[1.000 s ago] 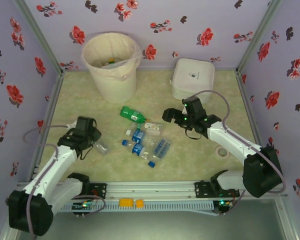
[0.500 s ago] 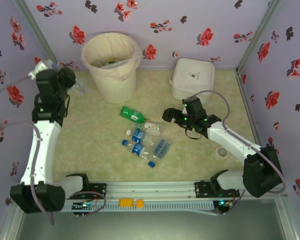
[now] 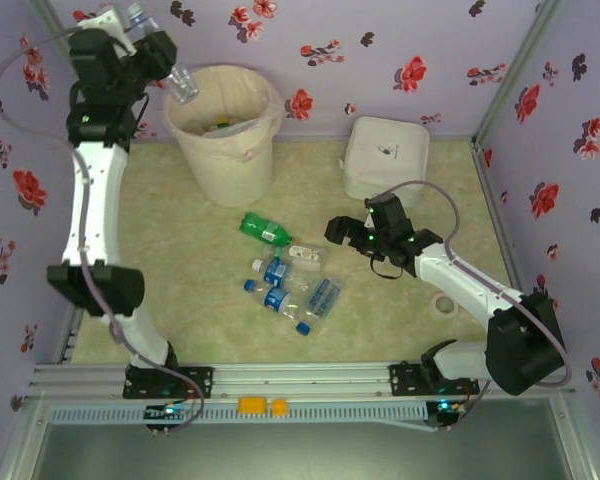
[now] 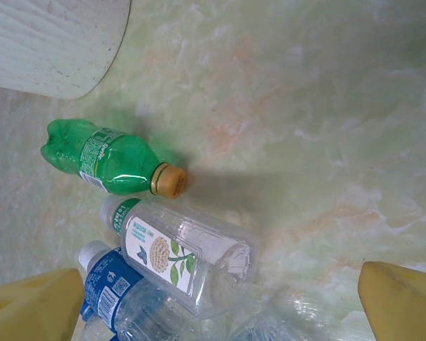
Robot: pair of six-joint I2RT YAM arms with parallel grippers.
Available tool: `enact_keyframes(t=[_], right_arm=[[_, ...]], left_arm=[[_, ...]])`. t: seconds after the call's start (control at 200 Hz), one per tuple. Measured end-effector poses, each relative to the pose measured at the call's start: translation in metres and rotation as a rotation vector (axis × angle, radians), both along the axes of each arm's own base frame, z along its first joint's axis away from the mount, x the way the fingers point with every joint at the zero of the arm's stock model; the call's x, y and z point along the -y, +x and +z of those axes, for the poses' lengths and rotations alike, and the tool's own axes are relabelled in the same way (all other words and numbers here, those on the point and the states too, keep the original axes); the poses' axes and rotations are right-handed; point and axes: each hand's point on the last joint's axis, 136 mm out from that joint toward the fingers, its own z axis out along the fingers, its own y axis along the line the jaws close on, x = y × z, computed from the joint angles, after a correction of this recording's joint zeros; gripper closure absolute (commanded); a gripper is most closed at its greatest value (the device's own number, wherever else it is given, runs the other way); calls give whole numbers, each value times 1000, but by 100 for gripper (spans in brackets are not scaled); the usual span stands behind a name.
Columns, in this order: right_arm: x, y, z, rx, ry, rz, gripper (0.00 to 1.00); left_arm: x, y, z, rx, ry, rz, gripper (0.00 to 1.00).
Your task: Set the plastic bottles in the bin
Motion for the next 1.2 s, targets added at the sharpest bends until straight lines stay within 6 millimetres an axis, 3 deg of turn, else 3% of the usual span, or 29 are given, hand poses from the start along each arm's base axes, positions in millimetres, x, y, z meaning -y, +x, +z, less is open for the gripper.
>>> enact_keyframes(t=[0.145, 0.255, 0.36, 0.46, 0.52, 0.645, 0.79, 0.875, 0.99, 1.085, 1.2], right_arm=[[1, -1, 0, -3, -4, -2, 1], [3, -1, 2, 3, -8, -8, 0], [4, -1, 4, 8, -4, -19, 0], [5, -2, 6, 11, -2, -24, 0], [6, -3, 5, 8, -3, -27, 0], [9, -5, 1, -5, -15, -32, 0], [9, -6, 0, -10, -15, -34, 0], [9, -6, -1, -16, -15, -38, 0], [9, -6, -3, -26, -12, -45, 0], [7, -7, -3, -34, -5, -54, 0], [2, -11, -4, -48, 5, -51, 0]], left_arm=[[28, 39, -27, -55, 61, -62, 61], [41, 62, -71, -142, 98, -83, 61], [48, 76, -114, -236, 135, -84, 55], [51, 82, -141, -293, 169, -81, 46], [54, 82, -148, -312, 179, -83, 35], [60, 80, -151, -316, 195, -88, 1], [65, 77, -149, -312, 207, -94, 0], [66, 70, -141, -305, 208, -98, 0], [69, 42, -119, -286, 224, -113, 0], [81, 3, -96, -254, 247, -147, 0], [108, -58, -79, -201, 264, -228, 0]])
